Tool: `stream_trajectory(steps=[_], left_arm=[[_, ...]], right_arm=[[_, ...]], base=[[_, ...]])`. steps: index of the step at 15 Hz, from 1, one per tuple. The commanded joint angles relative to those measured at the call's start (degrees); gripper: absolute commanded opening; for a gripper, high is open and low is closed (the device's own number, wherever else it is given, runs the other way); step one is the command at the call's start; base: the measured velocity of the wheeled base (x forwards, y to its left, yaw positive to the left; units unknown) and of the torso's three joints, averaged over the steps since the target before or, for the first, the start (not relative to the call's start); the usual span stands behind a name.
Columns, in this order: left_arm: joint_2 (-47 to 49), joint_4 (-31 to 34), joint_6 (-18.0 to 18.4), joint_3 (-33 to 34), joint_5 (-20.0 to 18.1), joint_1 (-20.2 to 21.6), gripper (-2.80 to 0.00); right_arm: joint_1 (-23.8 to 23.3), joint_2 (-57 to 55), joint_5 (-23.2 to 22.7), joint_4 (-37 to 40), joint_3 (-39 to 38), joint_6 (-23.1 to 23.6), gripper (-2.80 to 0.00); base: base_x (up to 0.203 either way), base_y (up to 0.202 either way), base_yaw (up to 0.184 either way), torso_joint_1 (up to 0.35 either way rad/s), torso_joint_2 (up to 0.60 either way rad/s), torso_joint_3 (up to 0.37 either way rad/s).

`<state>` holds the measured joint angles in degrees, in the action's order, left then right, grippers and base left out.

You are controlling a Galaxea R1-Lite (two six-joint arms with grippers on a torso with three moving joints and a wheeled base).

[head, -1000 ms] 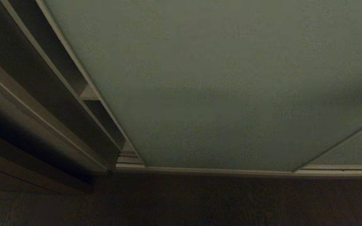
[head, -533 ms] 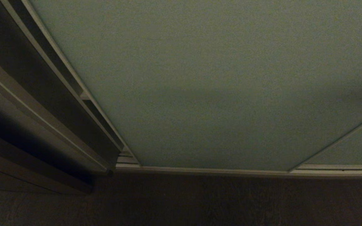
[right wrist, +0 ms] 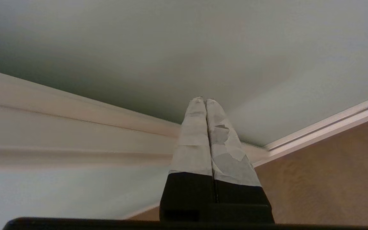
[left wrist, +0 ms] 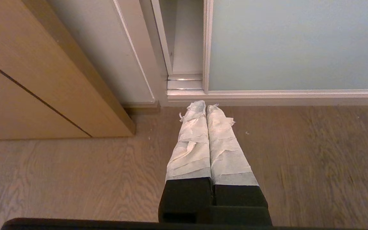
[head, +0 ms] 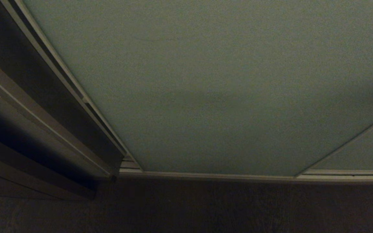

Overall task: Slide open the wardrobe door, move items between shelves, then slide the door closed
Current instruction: Close the door

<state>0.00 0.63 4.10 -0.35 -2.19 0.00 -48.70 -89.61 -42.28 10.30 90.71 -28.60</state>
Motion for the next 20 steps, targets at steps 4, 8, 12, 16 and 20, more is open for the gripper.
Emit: stream_trajectory(steps=[4,8,12,16,20], left_arm=[[0.08,-0.02,0.03,0.0,0.0,0.0,-2.8],[0.0,-0.02,0.03,0.0,0.0,0.0,-2.8],[0.09,-0.01,0.03,0.0,0.0,0.0,-2.8],[0.09,0.01,0.03,0.0,0.0,0.0,-2.8],[0.07,0.03,0.03,0.0,0.0,0.0,-2.8]], right_arm=[[2.41,-1.18,-1.31,0.42,-0.2,-1.63,-2.8],[2.99,-1.26,-1.33,0.1,-1.13,-1.48,-2.8],[4.49,-2.32,-1.23,-0.11,-1.06,-1.11,-2.8],[5.74,-2.3,-1.2,-0.11,-1.24,-1.21,-2.8],[7.45,0.2,-1.23,-0.03,-2.84,-1.2,-2.8]], base=[[0.0,0.0,0.0,0.0,0.0,0.0],[0.0,0.0,0.0,0.0,0.0,0.0],[0.0,0.0,0.0,0.0,0.0,0.0],[0.0,0.0,0.0,0.0,0.0,0.0],[0.0,0.0,0.0,0.0,0.0,0.0]])
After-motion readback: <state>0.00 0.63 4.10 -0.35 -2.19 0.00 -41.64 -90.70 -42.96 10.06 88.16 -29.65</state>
